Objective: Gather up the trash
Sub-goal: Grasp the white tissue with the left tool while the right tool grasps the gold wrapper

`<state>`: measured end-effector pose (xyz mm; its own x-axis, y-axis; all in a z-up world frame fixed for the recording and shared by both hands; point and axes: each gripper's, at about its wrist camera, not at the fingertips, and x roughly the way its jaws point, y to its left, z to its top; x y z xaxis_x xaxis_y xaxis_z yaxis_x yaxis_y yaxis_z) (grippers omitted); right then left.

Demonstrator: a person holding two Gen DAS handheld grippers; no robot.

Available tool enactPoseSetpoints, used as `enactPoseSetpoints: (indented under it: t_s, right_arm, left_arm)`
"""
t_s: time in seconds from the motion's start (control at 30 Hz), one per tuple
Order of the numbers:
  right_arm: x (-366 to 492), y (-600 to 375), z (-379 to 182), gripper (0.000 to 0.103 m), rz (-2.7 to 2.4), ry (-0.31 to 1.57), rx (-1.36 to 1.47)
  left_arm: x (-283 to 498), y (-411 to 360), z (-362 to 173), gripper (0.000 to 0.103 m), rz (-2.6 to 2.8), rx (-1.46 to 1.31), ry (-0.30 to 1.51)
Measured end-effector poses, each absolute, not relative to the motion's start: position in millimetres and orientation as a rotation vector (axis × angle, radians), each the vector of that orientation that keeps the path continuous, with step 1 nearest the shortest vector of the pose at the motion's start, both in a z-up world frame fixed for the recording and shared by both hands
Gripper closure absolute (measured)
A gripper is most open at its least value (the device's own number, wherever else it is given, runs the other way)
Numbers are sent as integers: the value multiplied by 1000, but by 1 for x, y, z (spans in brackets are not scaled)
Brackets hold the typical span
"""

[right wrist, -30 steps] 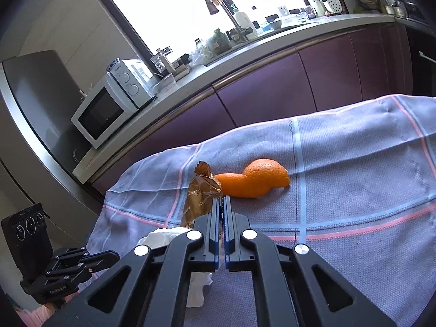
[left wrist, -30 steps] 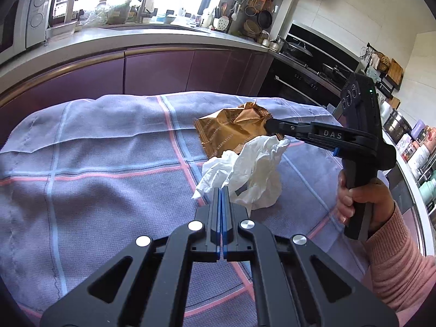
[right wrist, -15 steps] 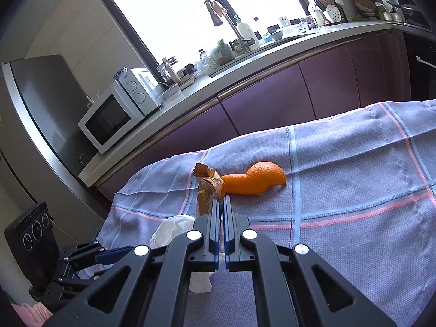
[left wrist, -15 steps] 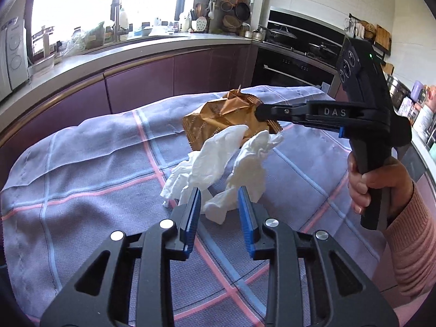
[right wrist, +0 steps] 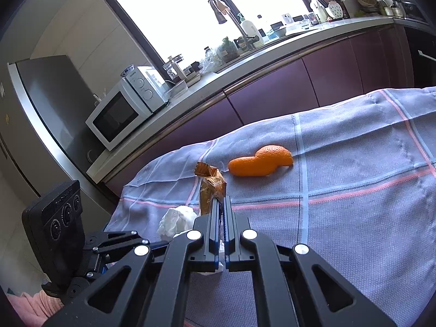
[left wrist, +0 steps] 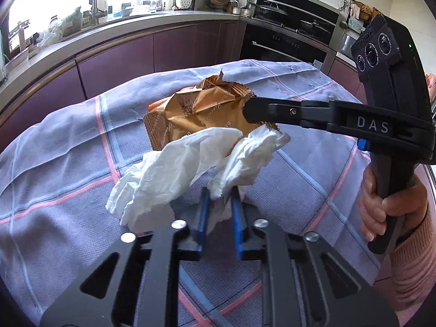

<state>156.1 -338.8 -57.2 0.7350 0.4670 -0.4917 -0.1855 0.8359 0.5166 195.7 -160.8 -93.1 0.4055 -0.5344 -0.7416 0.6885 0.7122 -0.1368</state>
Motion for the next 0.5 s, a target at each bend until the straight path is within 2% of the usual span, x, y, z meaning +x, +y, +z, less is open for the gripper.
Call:
enactPoseSetpoints:
  t_s: [0.5]
  right_arm:
    - [130,-352,-24,101,320,523,454]
  left_arm:
    - [149,-102,-50,96,-764,76,748]
